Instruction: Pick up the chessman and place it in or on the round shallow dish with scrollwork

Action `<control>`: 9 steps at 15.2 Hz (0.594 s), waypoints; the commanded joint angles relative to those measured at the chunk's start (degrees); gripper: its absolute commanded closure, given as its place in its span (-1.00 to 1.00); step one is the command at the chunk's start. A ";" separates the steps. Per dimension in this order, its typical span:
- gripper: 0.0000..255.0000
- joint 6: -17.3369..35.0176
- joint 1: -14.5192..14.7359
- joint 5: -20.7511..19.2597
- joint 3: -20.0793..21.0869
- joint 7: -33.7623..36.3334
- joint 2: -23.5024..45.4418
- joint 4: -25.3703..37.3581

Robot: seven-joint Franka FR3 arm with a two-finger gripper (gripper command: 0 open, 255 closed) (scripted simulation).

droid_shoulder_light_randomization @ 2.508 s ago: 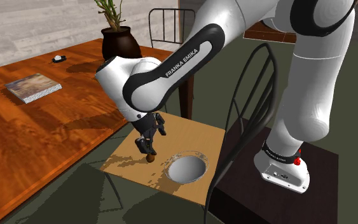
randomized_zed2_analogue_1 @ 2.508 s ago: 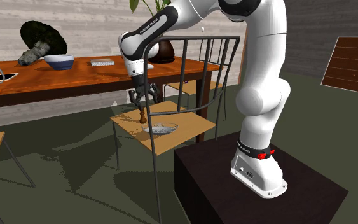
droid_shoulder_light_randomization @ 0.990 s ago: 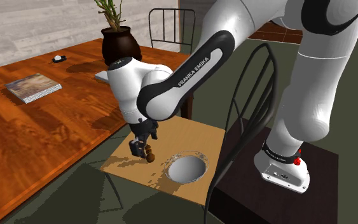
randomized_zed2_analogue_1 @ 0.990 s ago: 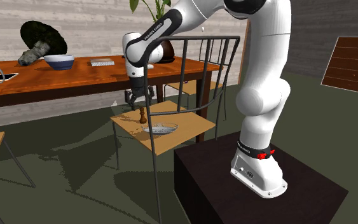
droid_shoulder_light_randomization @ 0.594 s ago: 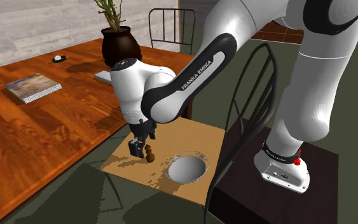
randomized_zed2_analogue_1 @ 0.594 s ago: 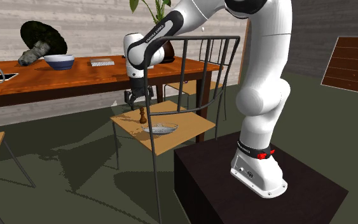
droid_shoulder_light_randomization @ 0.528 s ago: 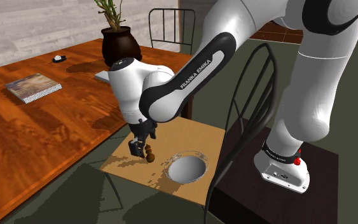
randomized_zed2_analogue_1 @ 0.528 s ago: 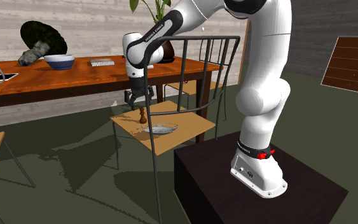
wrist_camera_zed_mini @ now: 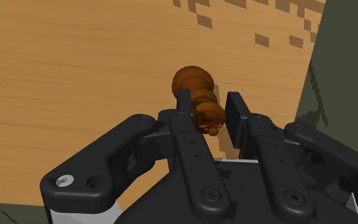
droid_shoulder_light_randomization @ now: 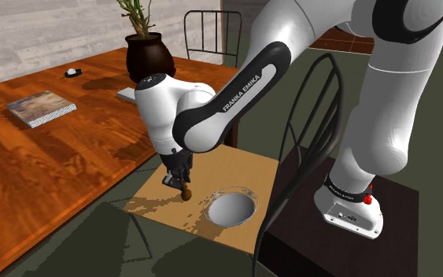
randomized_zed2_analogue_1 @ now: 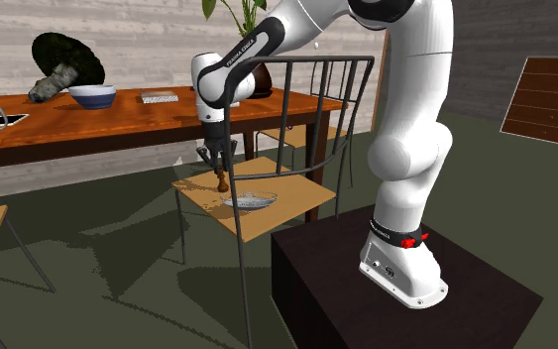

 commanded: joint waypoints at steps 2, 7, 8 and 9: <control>1.00 2.29 -0.05 -0.30 -0.28 0.07 4.06 0.54; 1.00 1.64 -0.61 0.59 -0.54 -1.16 2.55 -0.10; 1.00 0.95 -0.67 0.89 -0.48 -1.37 2.05 0.15; 1.00 0.25 -0.74 1.18 -0.41 -1.56 1.56 0.41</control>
